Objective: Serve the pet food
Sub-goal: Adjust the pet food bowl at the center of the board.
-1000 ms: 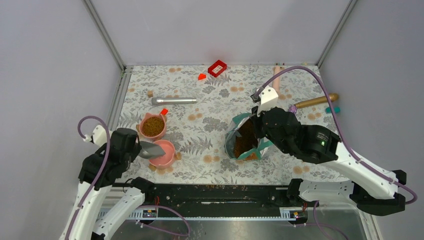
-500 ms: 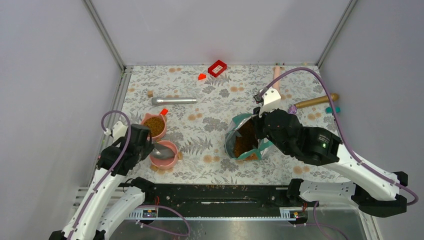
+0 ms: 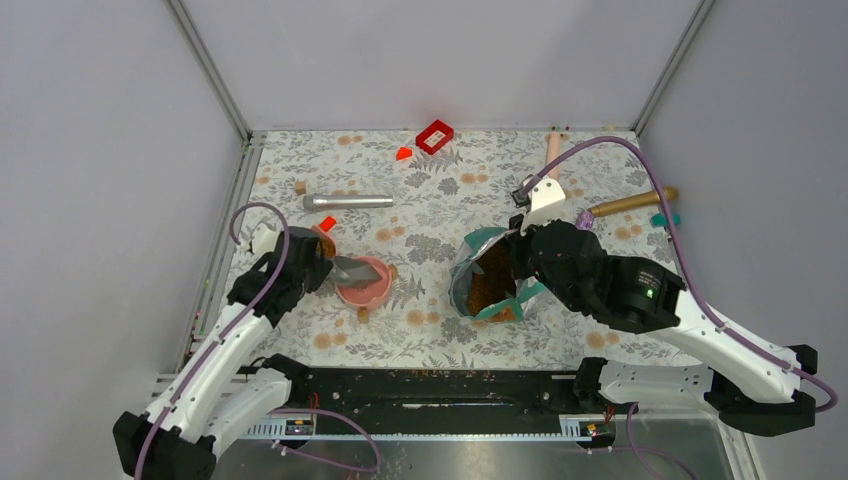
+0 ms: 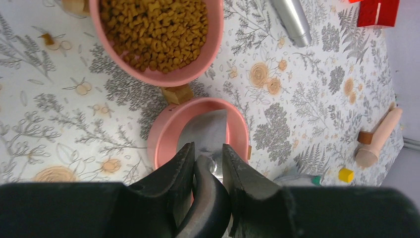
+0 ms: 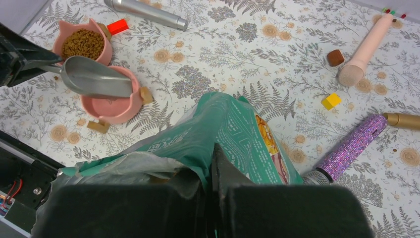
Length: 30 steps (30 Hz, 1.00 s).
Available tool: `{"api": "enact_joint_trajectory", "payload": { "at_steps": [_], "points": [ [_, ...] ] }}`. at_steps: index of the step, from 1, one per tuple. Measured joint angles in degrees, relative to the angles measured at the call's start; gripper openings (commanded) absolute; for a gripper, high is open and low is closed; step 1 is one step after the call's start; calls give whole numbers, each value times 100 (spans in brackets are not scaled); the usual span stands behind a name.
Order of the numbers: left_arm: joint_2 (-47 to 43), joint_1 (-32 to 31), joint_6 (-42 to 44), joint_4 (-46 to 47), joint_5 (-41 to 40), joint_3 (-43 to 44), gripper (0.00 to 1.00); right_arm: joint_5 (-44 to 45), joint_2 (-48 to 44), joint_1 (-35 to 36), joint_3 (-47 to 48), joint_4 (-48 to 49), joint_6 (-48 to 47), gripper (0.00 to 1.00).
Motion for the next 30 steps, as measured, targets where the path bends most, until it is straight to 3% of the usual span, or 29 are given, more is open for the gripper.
{"api": "enact_joint_trajectory", "payload": {
  "at_steps": [8, 16, 24, 30],
  "points": [
    [901, -9, -282, 879, -295, 129, 0, 13, 0, 0, -68, 118, 35, 0],
    [1449, -66, -278, 863, -555, 562, 0, 13, 11, 0, -68, 125, 46, 0],
    [116, -551, 415, -13, -400, 892, 0, 13, 164, 0, 136, -103, -39, 0],
    [-1049, -603, 813, -280, 507, 1921, 0, -63, 719, 0, 811, -745, -315, 0]
  ]
}}
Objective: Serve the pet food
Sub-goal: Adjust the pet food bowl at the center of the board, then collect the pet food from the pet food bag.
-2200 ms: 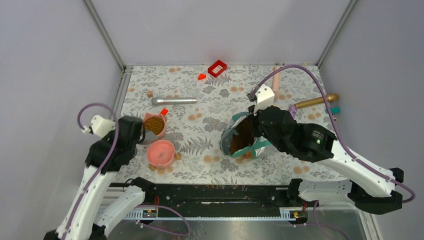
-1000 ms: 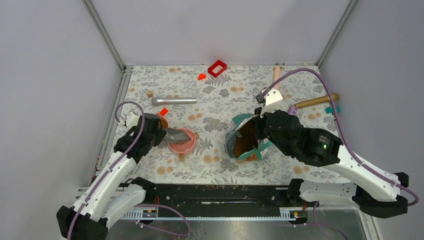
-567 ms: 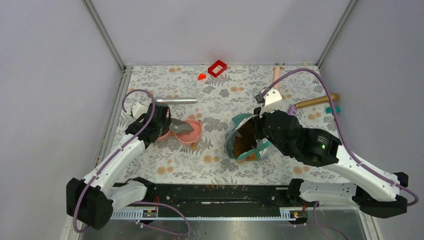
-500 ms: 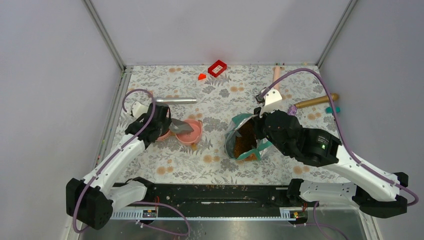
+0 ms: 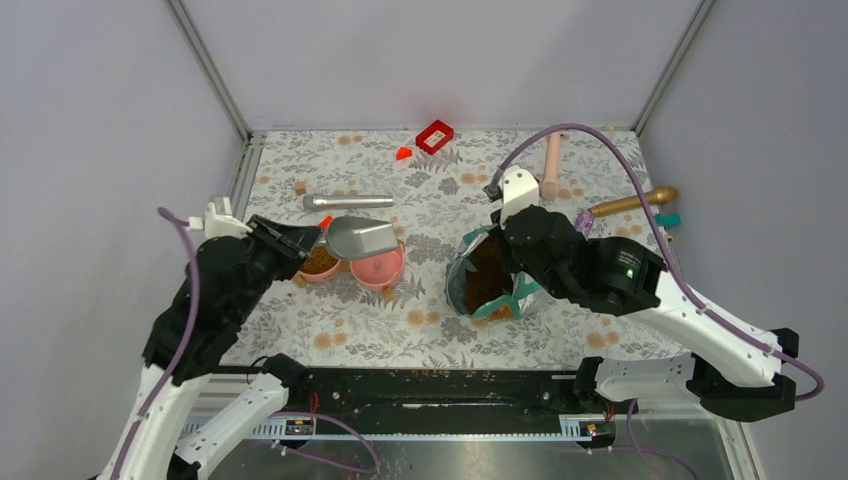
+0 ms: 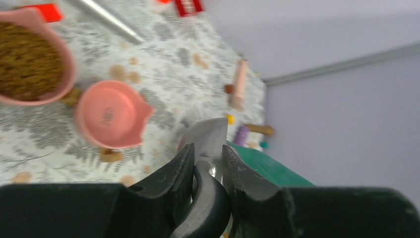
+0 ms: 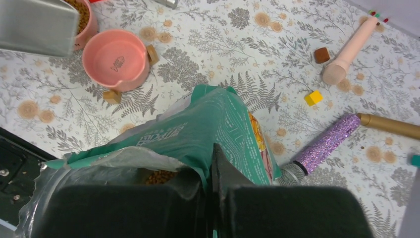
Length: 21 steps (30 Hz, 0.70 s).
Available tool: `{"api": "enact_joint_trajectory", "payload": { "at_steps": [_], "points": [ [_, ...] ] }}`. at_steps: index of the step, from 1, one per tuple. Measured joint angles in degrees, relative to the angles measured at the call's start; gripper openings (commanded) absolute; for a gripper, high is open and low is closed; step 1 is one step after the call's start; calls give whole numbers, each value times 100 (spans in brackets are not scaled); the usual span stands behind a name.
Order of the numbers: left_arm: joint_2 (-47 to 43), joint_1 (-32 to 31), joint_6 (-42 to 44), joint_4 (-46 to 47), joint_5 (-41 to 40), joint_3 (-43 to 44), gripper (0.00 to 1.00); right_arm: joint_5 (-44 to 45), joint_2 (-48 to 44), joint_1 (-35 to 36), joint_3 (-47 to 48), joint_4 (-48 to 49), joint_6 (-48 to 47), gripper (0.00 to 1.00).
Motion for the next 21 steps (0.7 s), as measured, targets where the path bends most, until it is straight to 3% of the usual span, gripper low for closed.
{"api": "enact_joint_trajectory", "payload": {
  "at_steps": [9, 21],
  "points": [
    [-157, -2, 433, -11, 1084, 1375, 0, 35, 1231, -46, 1423, -946, -232, 0],
    [59, -2, 625, -44, 1530, 1862, 0, -315, 3237, -181, 3482, -1346, -181, 0]
  ]
}}
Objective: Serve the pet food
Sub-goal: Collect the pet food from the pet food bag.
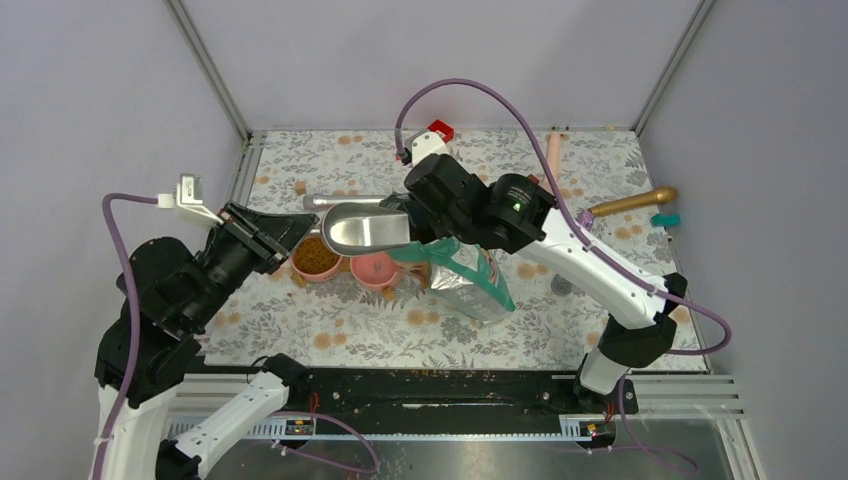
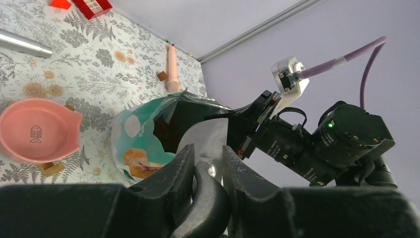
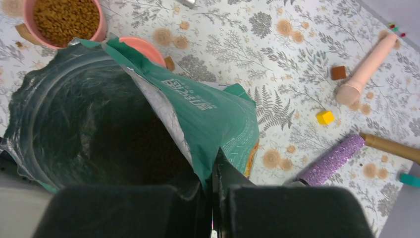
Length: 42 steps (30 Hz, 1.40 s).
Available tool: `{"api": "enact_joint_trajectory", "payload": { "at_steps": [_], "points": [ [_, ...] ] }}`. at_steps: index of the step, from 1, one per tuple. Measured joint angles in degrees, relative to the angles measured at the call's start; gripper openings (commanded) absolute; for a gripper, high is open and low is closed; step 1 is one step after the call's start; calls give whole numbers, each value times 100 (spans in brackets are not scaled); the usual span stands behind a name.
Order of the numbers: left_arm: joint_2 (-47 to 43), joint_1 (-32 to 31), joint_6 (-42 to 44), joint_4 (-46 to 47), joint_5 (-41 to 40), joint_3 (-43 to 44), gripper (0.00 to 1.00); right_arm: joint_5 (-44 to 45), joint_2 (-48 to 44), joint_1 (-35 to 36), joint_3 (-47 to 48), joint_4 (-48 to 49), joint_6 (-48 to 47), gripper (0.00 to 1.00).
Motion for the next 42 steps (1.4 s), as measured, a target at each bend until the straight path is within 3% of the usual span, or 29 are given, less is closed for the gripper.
{"api": "enact_joint_trajectory", "payload": {
  "at_steps": [9, 16, 22, 30, 42],
  "points": [
    [553, -28, -85, -256, -177, -15, 0, -251, 24, -4, -170, 345, 0, 0],
    [837, -354, -234, -278, -804, -192, 0, -413, -291, -4, -691, 798, 20, 0],
    [1735, -1209, -251, -439, -1368, 111, 0, -531, -505, -4, -1093, 1200, 17, 0],
    [3169, -2669, -289, -1829, -2868, 1528, 0, -444, -787, -15, -1434, 1403, 20, 0],
    [4037, -3458, -1440, -2769, -4046, 1731, 0, -308, -1132, -4, -1982, 1908, 20, 0]
  ]
}}
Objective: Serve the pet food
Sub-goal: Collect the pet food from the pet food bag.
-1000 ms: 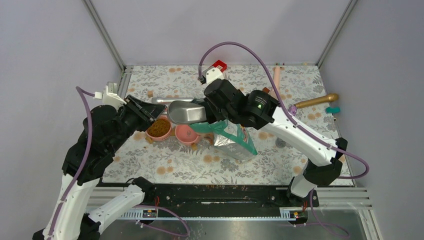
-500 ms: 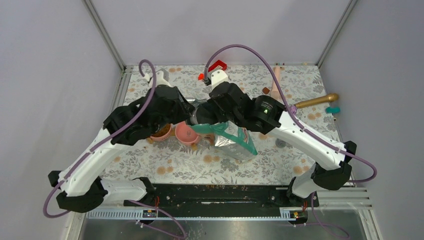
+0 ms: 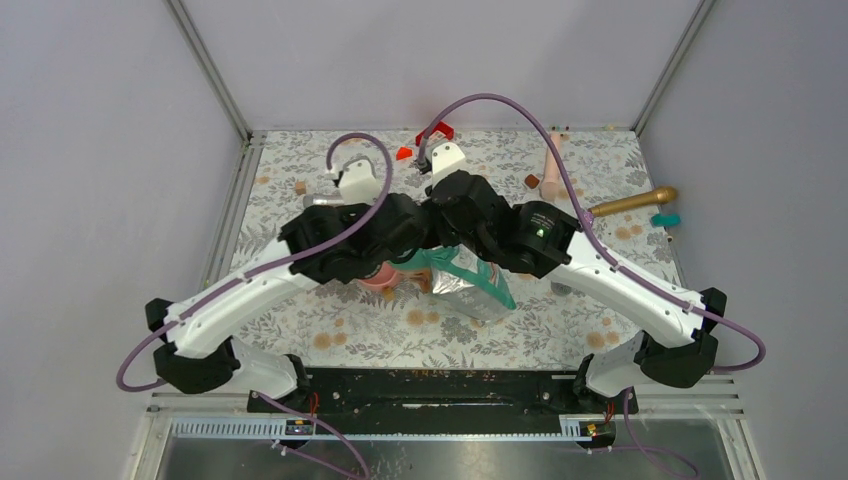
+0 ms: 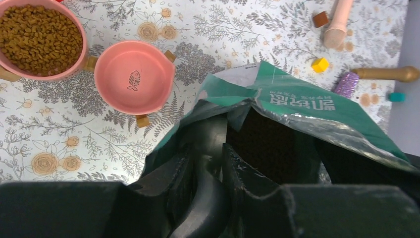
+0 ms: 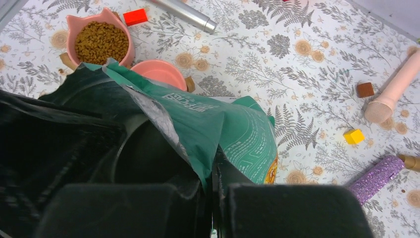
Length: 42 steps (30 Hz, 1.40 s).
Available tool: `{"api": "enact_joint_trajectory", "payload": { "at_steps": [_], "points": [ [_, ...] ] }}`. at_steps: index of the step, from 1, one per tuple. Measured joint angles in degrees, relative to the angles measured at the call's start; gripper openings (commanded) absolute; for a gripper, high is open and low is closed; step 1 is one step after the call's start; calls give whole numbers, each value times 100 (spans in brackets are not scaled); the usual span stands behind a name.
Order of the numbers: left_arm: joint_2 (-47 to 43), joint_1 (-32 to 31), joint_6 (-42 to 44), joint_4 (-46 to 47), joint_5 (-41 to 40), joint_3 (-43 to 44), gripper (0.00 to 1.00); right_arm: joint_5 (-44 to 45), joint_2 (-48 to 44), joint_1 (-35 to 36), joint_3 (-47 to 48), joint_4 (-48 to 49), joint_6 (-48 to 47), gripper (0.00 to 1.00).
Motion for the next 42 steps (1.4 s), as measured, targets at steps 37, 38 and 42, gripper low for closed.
{"api": "enact_joint_trajectory", "payload": {
  "at_steps": [37, 38, 42],
  "points": [
    [-2109, 149, -1270, 6496, 1246, -5372, 0, 400, -1360, 98, -2540, 1628, 1753, 0],
    [-2238, 144, -1355, 6605, 1281, -5515, 0, 326, -1386, 105, -2592, 1650, 1812, 0],
    [-2632, 140, -1620, 6754, 1388, -5914, 0, 46, -1405, 155, -2719, 1727, 1978, 0]
  ]
}}
